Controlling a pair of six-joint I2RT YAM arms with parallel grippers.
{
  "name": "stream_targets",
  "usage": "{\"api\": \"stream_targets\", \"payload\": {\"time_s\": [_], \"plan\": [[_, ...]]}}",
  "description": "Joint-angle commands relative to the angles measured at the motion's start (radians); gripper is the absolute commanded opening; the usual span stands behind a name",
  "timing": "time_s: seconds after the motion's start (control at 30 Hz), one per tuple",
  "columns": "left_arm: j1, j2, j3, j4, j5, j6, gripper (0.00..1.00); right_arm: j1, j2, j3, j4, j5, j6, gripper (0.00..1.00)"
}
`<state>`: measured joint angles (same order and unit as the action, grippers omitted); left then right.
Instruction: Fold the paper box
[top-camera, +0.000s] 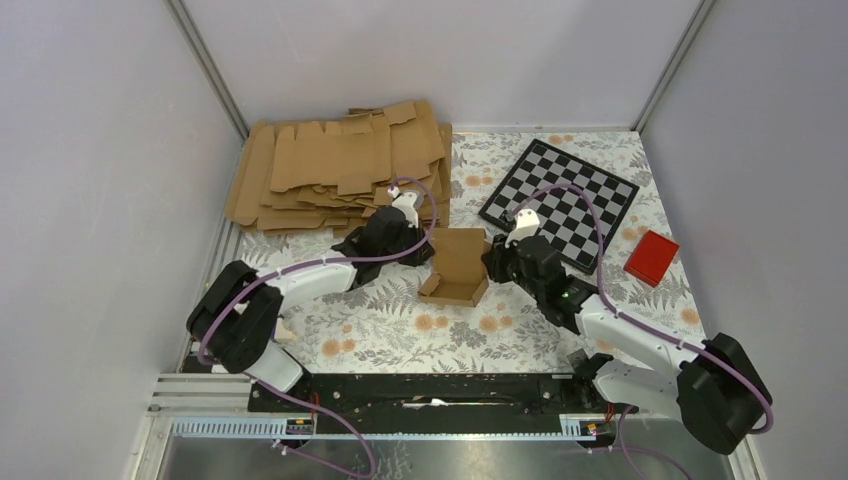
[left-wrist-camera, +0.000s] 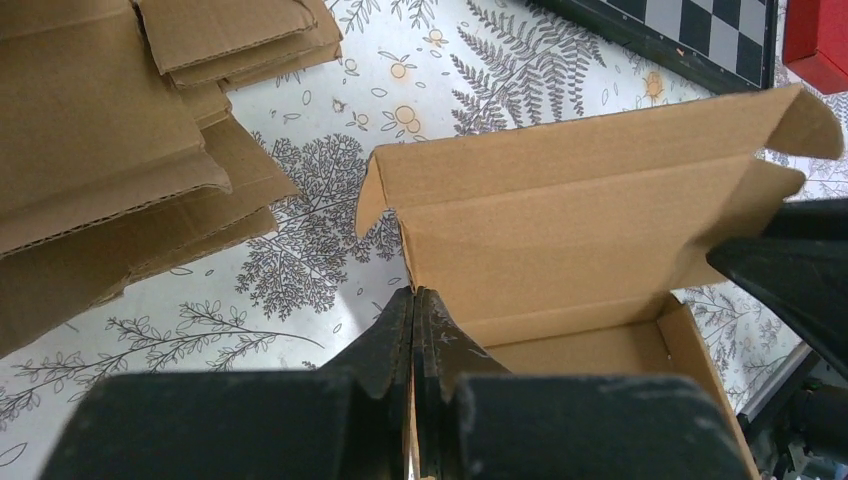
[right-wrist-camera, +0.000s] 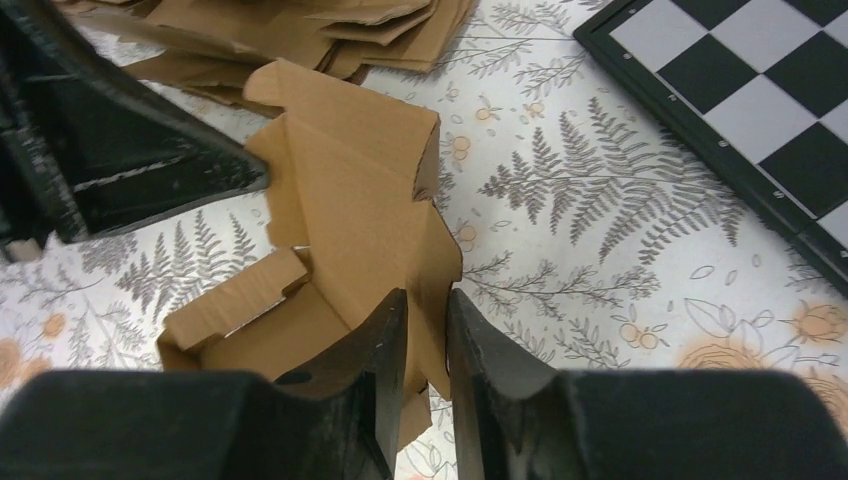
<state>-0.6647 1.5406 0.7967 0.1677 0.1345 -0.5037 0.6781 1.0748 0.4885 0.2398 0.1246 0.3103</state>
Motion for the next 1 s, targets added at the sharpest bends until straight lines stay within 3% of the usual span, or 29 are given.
{"api": "stream_targets", "payload": {"time_s": [0.0, 0.7, 0.8, 0.97], "plan": [[-0.046, -0.076, 0.048, -0.009, -0.087, 0.035, 0.0, 0.008, 0.035, 0.061, -0.022, 0.086, 0.017, 0.3], [-0.076, -0.178, -0.018, -0.006, -0.254, 0.078, 0.0, 0.01, 0.178, 0.165, -0.049, 0.098, 0.051, 0.39], [-0.076, -0.167, -0.002, -0.001, -0.291, 0.103, 0.0, 0.011, 0.213, 0.201, -0.061, 0.135, 0.062, 0.37], [-0.078, -0.195, -0.082, 0.144, -0.349, 0.151, 0.0, 0.01, 0.278, 0.262, -0.084, 0.238, 0.095, 0.27]]}}
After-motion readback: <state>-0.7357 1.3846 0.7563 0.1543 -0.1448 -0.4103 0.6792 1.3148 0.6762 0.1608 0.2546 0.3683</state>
